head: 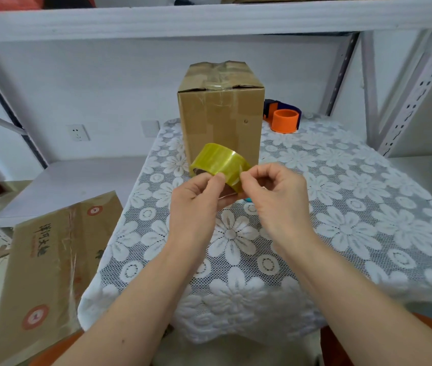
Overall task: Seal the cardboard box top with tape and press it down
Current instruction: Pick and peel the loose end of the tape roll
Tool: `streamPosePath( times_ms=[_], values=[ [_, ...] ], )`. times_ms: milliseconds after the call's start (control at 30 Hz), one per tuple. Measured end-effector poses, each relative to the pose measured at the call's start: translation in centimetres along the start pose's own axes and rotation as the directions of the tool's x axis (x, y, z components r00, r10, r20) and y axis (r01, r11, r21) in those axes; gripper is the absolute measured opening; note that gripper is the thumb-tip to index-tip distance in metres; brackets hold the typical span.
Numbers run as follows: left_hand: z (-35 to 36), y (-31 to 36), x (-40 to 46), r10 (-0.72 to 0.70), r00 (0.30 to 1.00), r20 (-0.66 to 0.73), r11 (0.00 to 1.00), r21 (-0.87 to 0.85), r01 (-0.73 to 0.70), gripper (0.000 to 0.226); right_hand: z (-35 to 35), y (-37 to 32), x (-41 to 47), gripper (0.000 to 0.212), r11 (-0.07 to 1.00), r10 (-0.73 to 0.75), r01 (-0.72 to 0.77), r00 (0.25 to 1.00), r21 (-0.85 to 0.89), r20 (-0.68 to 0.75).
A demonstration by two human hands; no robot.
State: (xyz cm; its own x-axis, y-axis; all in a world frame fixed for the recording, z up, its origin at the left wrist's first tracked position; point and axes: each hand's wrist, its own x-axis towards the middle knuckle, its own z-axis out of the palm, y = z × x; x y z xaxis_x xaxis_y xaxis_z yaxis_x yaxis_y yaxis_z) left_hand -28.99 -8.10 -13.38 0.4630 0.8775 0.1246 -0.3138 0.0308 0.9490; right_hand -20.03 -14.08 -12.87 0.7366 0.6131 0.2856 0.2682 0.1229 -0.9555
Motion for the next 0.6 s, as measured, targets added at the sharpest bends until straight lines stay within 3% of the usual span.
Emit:
streamPosePath(
  times_ms=[233, 400, 600],
  values=[
    [-0.40, 0.56, 0.11, -0.062, 0.998, -0.009, 0.998, -0.016, 0.062, 0.016, 0.41, 0.28, -0.27, 0.015, 0.999, -0.040, 0.039, 0.999, 0.021, 0.020],
    [-0.66, 0.82, 0.19, -0.112, 0.994, 0.008, 0.989, -0.099, 0.113, 0.022, 0.34, 0.15, -0.15, 0.011, 0.998, -0.002, 0.000, 1.000, 0.060, 0.031],
    [-0.71, 0.68, 0.26, -0.132, 0.991, -0.009, 0.984, -0.126, 0.129, 0.004, 0.20, -0.05, 0.01, 0.009, 0.998, 0.015, -0.018, 0.999, 0.065, 0.052]
  ],
)
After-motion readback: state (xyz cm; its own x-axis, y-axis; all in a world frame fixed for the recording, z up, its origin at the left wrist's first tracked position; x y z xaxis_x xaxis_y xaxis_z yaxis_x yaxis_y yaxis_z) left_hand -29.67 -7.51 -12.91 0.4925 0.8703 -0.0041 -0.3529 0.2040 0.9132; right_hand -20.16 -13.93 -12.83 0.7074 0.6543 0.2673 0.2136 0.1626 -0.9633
